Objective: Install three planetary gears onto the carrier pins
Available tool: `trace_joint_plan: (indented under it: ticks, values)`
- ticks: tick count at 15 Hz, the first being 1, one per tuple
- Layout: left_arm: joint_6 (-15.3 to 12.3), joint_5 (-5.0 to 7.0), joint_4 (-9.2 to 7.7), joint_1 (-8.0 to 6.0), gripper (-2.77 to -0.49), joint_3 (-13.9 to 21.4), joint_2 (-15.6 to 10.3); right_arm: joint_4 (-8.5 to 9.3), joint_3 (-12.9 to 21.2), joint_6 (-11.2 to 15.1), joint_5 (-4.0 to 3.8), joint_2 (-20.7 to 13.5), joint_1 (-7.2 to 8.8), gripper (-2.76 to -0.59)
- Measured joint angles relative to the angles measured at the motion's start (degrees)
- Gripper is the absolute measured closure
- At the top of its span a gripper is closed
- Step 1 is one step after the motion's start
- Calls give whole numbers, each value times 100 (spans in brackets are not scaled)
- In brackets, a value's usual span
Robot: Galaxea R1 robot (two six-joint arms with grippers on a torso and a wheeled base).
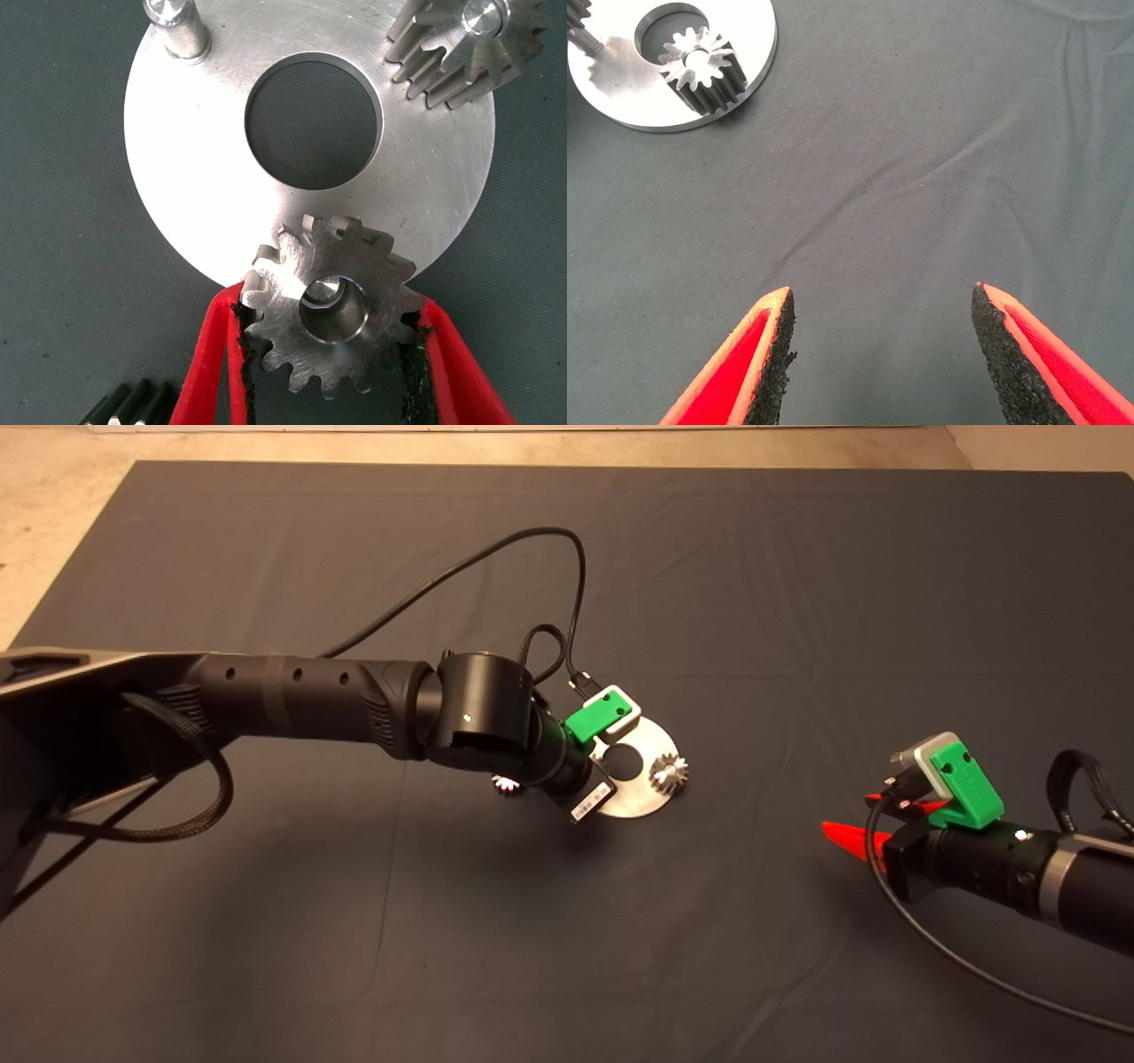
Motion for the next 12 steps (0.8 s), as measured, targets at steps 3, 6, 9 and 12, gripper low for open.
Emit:
trace_joint_plan:
  ticks: [3, 6, 9, 12]
  values:
    - [72, -24, -71, -11, -71, -26, 0, 0, 0, 17, 2, 0, 0, -147]
    - [78, -36, -147, -22, -71, -48, 0, 0, 0, 26, 2, 0, 0, -147]
    - [268, -24, -488, -9, -71, -244, 11, 0, 0, 28, 2, -2, 0, -147]
    - [402, -21, -661, -15, -71, -317, 0, 0, 0, 28, 7, 4, 0, -147]
